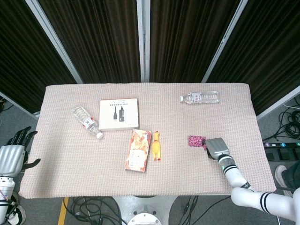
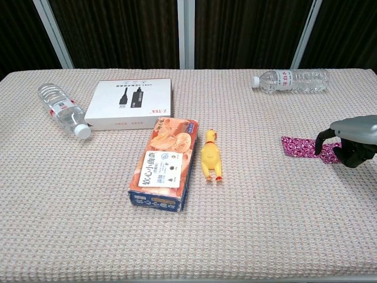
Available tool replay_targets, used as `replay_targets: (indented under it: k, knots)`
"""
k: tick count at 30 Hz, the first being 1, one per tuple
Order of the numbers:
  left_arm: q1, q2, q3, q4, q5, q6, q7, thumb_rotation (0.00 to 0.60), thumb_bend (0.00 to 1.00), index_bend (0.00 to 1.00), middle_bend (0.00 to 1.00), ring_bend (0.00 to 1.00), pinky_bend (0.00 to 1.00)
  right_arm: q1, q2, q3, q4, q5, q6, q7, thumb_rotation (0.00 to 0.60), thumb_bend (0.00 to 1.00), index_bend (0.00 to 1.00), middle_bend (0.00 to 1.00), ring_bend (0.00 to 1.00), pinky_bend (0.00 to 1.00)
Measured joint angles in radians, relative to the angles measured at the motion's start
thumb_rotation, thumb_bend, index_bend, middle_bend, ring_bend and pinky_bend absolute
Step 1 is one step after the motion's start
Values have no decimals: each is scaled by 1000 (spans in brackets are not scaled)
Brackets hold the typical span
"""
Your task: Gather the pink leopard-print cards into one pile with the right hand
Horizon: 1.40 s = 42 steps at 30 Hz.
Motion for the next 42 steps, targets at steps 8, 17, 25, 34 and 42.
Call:
replay_targets:
  k: [8,17,25,34,42]
  knots:
    - [-3,-3,0,0,-2,-5,7,600,0,217,185,133,302,-7,5,-10,12,7,-3,5,600,713,304,1000,1000,1000]
    - [-2,-3,0,-1,-1,-2,8,600,0,217,185,133,302,-18,9,-15,23,5,-1,16,600,712,304,1000,1000,1000]
    - [-2,-1,-1,-3,-1,0,5,600,0,217,185,133,302,-20,38,2,-21,-27,20,32,600,713,305,1000,1000,1000]
    - [2,2,0,-2,1,6,-1,600,0,217,185,133,302,-9,33,16,-36,-34,20,28,600,713,304,1000,1000,1000]
    - [2,2,-1,2,-1,4,-8,600,0,217,185,133,302,10,-8,17,-10,-4,9,0,600,713,305,1000,1000,1000]
